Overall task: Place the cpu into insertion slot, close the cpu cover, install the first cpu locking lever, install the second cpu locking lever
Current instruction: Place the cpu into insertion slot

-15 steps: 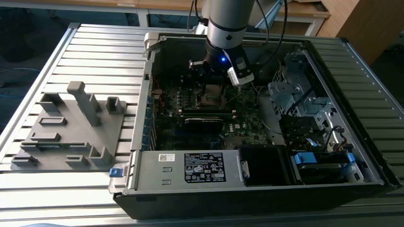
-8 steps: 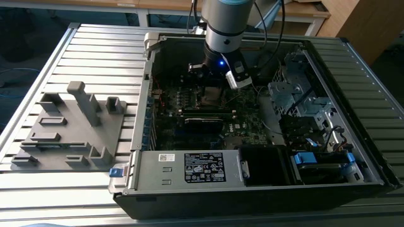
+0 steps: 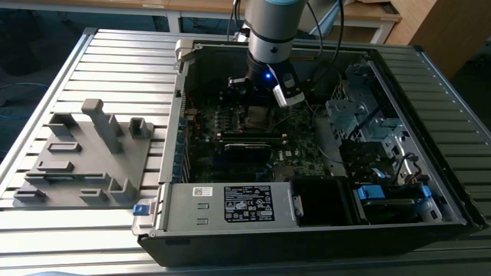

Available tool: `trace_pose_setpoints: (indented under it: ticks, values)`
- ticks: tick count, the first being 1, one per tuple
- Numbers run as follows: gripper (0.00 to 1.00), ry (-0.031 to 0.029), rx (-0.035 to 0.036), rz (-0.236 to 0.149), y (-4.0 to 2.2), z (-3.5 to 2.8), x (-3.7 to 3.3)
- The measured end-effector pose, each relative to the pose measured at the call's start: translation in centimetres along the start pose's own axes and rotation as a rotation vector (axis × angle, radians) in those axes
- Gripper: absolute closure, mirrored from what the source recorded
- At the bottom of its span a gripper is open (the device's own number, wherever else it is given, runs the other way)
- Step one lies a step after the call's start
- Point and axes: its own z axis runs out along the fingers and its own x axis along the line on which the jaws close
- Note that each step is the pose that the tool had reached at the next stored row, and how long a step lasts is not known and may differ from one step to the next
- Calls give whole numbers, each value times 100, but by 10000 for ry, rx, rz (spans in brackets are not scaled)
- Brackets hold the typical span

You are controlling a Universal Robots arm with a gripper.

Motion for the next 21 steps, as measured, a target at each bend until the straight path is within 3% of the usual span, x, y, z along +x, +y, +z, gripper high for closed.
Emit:
trace_pose_setpoints:
  ticks: [2, 3, 4, 6, 10, 16, 21]
  values:
    - [46, -10, 287, 3, 16, 9, 1]
    - [46, -13, 385, 4, 23, 16, 2]
    - [46, -14, 403, 4, 27, 21, 1]
    - [46, -13, 391, 2, 28, 25, 1]
    - [46, -6, 211, -17, 28, 31, 2]
    - [46, -8, 206, 5, 27, 37, 1]
    - [46, -57, 195, 881, 26, 56, 1]
